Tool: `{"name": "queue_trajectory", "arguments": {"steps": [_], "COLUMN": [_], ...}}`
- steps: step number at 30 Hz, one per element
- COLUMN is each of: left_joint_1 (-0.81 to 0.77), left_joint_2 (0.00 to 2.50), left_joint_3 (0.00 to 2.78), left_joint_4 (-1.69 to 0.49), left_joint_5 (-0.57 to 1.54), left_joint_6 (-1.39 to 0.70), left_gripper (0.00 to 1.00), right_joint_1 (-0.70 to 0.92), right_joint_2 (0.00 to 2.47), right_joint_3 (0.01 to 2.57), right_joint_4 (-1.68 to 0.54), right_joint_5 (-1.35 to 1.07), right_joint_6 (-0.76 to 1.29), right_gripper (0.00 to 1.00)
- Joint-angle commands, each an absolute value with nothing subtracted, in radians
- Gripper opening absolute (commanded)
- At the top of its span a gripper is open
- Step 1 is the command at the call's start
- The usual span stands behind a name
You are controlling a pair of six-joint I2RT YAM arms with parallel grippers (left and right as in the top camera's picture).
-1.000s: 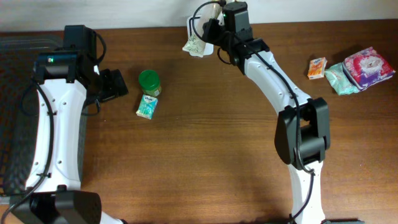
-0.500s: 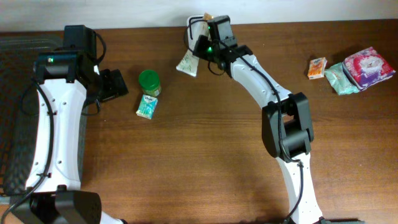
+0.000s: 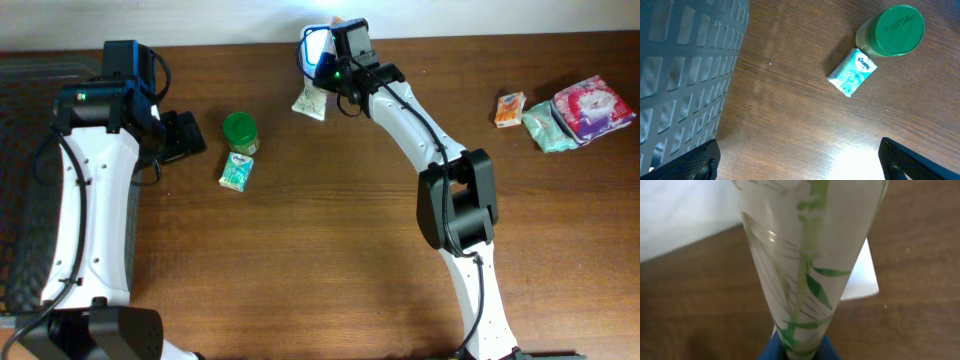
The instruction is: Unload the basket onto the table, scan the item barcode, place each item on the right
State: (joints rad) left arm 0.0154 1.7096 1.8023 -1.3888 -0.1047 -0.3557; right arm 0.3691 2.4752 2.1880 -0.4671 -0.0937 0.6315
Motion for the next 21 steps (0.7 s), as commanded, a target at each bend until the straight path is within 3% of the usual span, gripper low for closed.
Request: {"name": "queue_trajectory", "arguments": {"steps": [1,5,8,9,11,12,14,16,21], "left_joint_1": [0.016,0.016,0.016,0.016,0.016,0.016,0.016,0.016,0.016], "left_joint_2": [1.706,1.706,1.706,1.706,1.706,1.706,1.706,1.706,1.706], "left_joint_3": [1.805,1.805,1.805,1.805,1.805,1.805,1.805,1.805,1.805], "left_joint_4": [-1.389,-1.389,-1.389,-1.389,-1.389,-1.389,-1.389,-1.389,-1.389], "left_joint_5": [-0.112,-0.112,-0.112,-0.112,-0.112,-0.112,-0.112,-0.112,-0.112], "left_joint_6": [-0.343,-0.343,-0.343,-0.343,-0.343,-0.343,-0.343,-0.343,-0.343], "left_gripper": [0.99,0.99,0.99,0.99,0.99,0.99,0.99,0.99,0.99], "right_joint_1": [0.368,0.303,0.165,0.132,0.001,-0.055,-0.149,-0.206,-0.224], "right_joint_2": [2.455,2.378,2.247,2.232,2.232,2.247,2.274,2.292,2.298], "right_joint_3": [2.220,2.230,2.230,2.230,2.227,2.222,2.222,2.222,2.191], "right_joint_4": [-0.477,-0.522,-0.709,-0.758,-1.006,-1.116,-1.223,-1.230,-1.236], "right_joint_5": [-0.123,-0.123,-0.124,-0.123,-0.107,-0.060,-0.014,-0.014,-0.110], "right_joint_6": [0.643,0.643,0.617,0.551,0.072,-0.050,-0.180,-0.183,-0.368], "right_gripper": [0.04,0.04,0.04,0.04,0.04,0.04,0.04,0.04,0.04]}}
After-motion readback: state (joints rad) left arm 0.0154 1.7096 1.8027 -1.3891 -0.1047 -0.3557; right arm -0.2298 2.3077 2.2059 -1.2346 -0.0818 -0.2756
